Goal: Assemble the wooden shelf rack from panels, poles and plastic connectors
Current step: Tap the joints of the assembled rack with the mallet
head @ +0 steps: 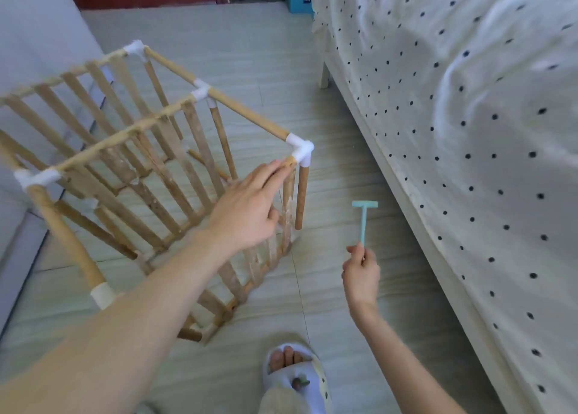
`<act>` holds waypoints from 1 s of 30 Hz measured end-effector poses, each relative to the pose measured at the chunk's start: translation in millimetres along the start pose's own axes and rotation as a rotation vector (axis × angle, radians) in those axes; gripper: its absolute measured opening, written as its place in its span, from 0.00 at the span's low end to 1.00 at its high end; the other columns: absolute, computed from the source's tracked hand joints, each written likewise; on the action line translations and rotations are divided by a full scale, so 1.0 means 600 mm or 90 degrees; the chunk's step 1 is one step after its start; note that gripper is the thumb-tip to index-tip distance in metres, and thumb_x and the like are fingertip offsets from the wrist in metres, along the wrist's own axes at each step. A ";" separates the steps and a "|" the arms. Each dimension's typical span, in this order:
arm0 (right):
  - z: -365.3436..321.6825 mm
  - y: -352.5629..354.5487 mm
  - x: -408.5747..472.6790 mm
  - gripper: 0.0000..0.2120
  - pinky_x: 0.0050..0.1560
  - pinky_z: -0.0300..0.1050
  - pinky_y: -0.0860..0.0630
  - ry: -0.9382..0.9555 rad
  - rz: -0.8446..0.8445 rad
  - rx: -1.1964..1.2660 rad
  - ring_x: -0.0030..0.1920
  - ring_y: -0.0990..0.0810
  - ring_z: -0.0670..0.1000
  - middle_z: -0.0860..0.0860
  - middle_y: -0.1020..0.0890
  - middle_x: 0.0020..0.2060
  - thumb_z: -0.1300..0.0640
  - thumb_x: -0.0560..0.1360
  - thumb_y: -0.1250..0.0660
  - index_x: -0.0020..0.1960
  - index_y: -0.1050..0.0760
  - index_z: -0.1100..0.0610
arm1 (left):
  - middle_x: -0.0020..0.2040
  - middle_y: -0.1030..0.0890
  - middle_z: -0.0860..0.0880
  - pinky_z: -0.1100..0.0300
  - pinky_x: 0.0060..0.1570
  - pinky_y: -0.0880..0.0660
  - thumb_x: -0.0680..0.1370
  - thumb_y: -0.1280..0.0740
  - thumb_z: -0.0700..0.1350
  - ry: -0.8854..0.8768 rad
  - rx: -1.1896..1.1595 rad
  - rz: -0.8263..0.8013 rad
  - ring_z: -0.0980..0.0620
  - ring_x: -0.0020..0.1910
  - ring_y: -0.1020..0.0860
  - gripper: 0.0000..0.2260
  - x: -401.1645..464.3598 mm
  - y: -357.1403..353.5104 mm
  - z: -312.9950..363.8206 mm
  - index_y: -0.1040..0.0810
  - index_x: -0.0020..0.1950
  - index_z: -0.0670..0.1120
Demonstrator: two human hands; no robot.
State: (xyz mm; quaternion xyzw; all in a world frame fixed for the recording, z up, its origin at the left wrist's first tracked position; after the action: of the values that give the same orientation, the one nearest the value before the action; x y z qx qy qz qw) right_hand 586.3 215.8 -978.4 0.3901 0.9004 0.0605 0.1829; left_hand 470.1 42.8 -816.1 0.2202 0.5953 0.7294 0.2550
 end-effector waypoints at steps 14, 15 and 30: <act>-0.435 -0.185 -0.352 0.10 0.37 0.51 0.29 0.572 -0.361 -0.286 0.39 0.22 0.60 0.53 0.23 0.34 0.52 0.81 0.48 0.50 0.30 0.56 | 0.46 0.19 0.45 0.67 0.41 0.22 0.80 0.39 0.46 0.273 -0.715 0.156 0.55 0.42 0.20 0.07 -0.187 0.231 -0.111 0.24 0.46 0.45; -0.442 -0.214 -0.382 0.11 0.38 0.50 0.29 0.589 -0.401 -0.312 0.41 0.21 0.61 0.55 0.22 0.36 0.52 0.81 0.48 0.51 0.30 0.56 | 0.43 0.19 0.45 0.68 0.37 0.23 0.80 0.39 0.43 0.301 -0.757 0.216 0.55 0.38 0.21 0.07 -0.215 0.243 -0.139 0.24 0.44 0.44; -0.134 -0.611 -0.605 0.19 0.64 0.54 0.33 0.718 -0.767 -0.787 0.66 0.32 0.59 0.58 0.29 0.66 0.52 0.81 0.48 0.70 0.36 0.56 | 0.52 0.20 0.34 0.52 0.47 0.28 0.80 0.39 0.43 0.872 -0.410 0.105 0.37 0.52 0.22 0.13 -0.736 -0.154 -0.558 0.22 0.54 0.35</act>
State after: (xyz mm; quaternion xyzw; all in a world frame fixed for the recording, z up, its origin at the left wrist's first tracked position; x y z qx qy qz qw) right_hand 534.7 -296.8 -893.9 -0.3735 0.7128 0.5856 -0.0974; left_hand 612.4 -475.2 -979.6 -0.3232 0.3596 0.8576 -0.1752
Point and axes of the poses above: each hand's wrist, its own x-axis towards the middle knuckle, its own y-axis out of the back of the hand, z = x × y, the point moved 10 cm from there along x, towards the middle knuckle
